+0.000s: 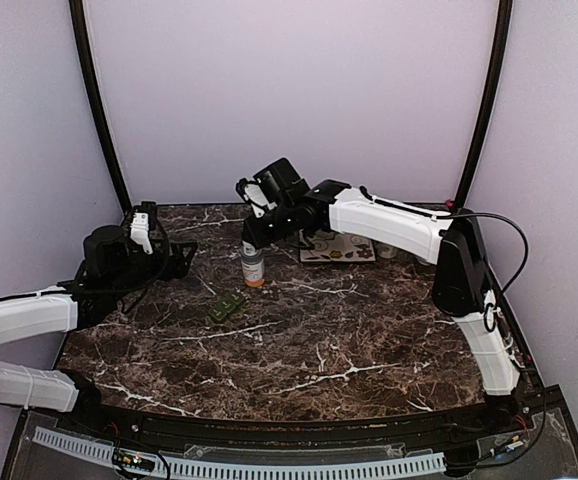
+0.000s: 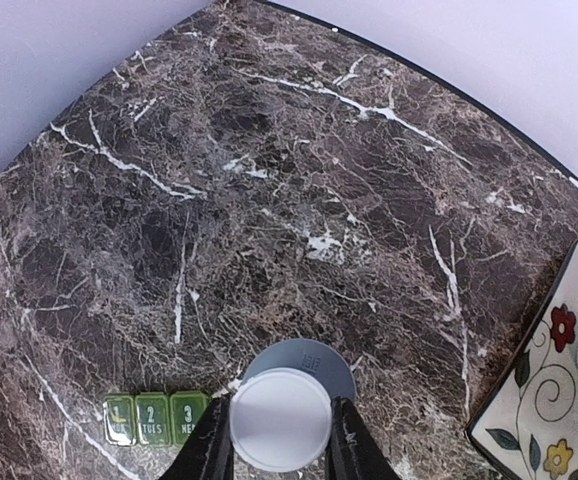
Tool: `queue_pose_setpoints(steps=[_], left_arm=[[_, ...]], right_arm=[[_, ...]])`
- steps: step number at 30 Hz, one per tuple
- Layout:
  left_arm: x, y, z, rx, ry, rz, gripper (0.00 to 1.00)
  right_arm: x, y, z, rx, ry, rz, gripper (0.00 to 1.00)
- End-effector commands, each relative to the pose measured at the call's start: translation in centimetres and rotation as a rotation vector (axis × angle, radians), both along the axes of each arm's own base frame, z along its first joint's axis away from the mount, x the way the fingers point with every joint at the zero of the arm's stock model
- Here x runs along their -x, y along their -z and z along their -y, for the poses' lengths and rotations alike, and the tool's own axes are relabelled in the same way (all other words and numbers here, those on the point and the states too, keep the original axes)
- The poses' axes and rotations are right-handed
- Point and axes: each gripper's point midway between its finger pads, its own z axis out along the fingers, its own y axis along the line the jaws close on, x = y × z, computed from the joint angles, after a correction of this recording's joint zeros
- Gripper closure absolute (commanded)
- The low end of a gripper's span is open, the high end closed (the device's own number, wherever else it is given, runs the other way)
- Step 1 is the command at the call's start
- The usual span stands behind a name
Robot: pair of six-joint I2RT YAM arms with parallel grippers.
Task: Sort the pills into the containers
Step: Pick up the pill bottle, then place the pill bottle at the center of the board.
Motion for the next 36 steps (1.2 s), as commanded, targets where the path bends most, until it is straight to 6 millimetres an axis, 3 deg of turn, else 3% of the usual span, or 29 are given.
queue_pose_setpoints(steps=[1,5,12,21,22,23,30,36], left_arm=[[0.3,-2.5,2.2,0.057,0.114,0.064,0.09],[0.7,-3.0,3.9,0.075,0.215,0.078,0.09],[1.7,-4.7,7.1,0.12,0.414,0.103,0.09],[3.5,-7.1,12.4,0.309,0.783,0.013,0.11],[3.8,-7.2,12.9,0.336,0.828,-0.007,0.12],[4.0,-7.5,13.4,0.362,0.871,-0.023,0.12],[4.5,-8.3,15.3,0.51,1.052,-0.114,0.17],[5.0,-8.6,16.9,0.529,1.121,-0.143,0.19]], right_arm=[[1.4,-2.1,-0.4,-0.065,-0.049,0.002,1.0],[2.2,-3.9,0.3,-0.123,-0.068,0.0,1.0],[4.8,-8.3,3.3,-0.305,-0.105,-0.015,1.0],[9.6,-12.3,8.3,-0.576,-0.163,-0.094,1.0],[9.9,-11.9,8.4,-0.594,-0.166,-0.113,1.0],[10.7,-13.2,9.0,-0.637,-0.177,-0.106,1.0],[12.7,-13.5,10.4,-0.79,-0.179,-0.168,1.0],[13.0,-13.8,10.1,-0.888,-0.19,-0.2,1.0]])
